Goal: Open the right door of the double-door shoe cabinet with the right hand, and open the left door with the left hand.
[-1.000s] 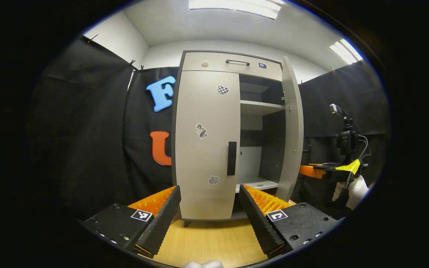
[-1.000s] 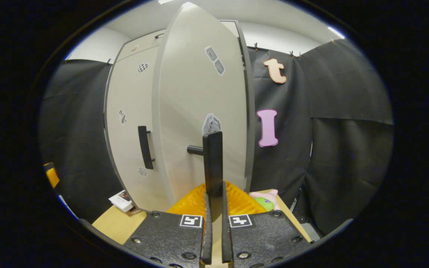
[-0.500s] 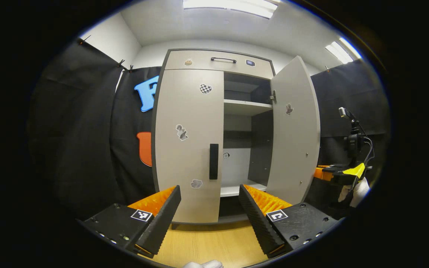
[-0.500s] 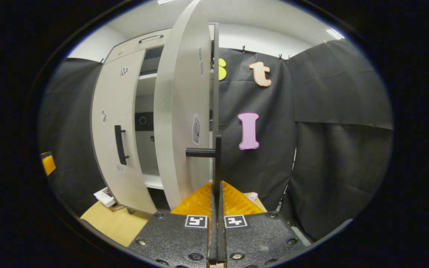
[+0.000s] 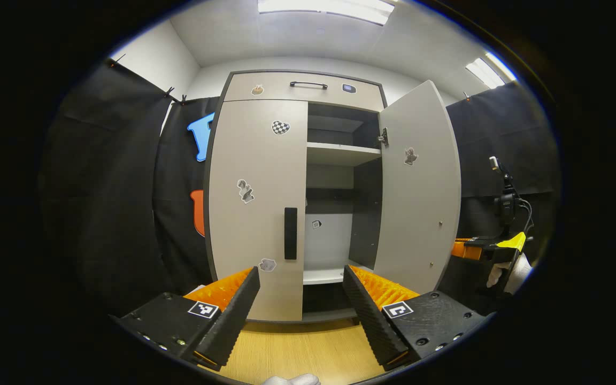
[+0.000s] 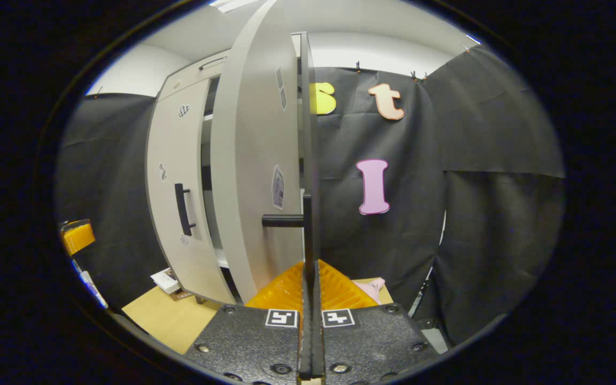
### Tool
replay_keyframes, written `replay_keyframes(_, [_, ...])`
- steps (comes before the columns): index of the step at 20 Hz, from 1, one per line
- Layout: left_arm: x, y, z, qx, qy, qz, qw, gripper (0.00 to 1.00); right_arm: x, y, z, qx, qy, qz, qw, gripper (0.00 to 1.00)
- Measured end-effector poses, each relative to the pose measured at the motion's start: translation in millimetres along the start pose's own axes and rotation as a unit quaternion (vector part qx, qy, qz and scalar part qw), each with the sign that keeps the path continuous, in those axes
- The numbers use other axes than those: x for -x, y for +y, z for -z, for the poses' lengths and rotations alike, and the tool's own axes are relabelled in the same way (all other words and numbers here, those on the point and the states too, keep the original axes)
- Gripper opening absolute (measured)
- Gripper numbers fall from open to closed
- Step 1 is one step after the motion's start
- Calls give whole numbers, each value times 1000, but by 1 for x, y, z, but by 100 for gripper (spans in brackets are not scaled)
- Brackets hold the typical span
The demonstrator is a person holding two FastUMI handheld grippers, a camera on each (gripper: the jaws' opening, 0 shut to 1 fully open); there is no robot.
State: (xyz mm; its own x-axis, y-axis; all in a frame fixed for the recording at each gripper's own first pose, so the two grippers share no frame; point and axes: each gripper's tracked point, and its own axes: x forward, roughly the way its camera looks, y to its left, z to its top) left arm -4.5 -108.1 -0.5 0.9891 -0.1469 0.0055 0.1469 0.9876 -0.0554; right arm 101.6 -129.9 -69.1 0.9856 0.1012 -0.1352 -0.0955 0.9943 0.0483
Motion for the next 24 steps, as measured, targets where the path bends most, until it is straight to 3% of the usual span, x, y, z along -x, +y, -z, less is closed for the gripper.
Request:
replay_keyframes(6, [6, -4, -3, -6, -4, 4, 1000, 95, 18, -1, -6, 9, -10, 20, 1000, 5])
replay_keyframes(8, [8, -1, -1, -6, -2, 4, 1000, 95, 31, -5, -9, 12, -13, 37, 999, 14])
replay_keyframes(9, [8, 0, -1, -6, -1, 4, 1000, 95, 40, -9, -11, 16, -14, 54, 998, 21])
replay_keyframes(10, [9, 2, 0, -7, -1, 4, 1000, 95, 50, -12, -15, 20, -19, 66, 997, 39])
replay_keyframes(12, [9, 7, 0, -9, 0, 4, 1000, 95, 69, -10, -20, 25, -24, 84, 996, 65])
replay_keyframes(13, [8, 9, -1, -11, 0, 4, 1000, 95, 76, -6, -24, 27, -29, 87, 995, 70])
replay_keyframes(16, [9, 18, -1, -14, -2, 3, 1000, 95, 96, 1, -29, 17, -32, 113, 993, 100])
replay_keyframes(20, [6, 38, -3, -23, -3, -12, 1000, 95, 113, 34, -26, -18, -30, 100, 994, 100])
replay_keyframes(24, [-5, 56, -3, -26, -3, -26, 999, 95, 123, 81, -18, -2, -28, 74, 997, 100])
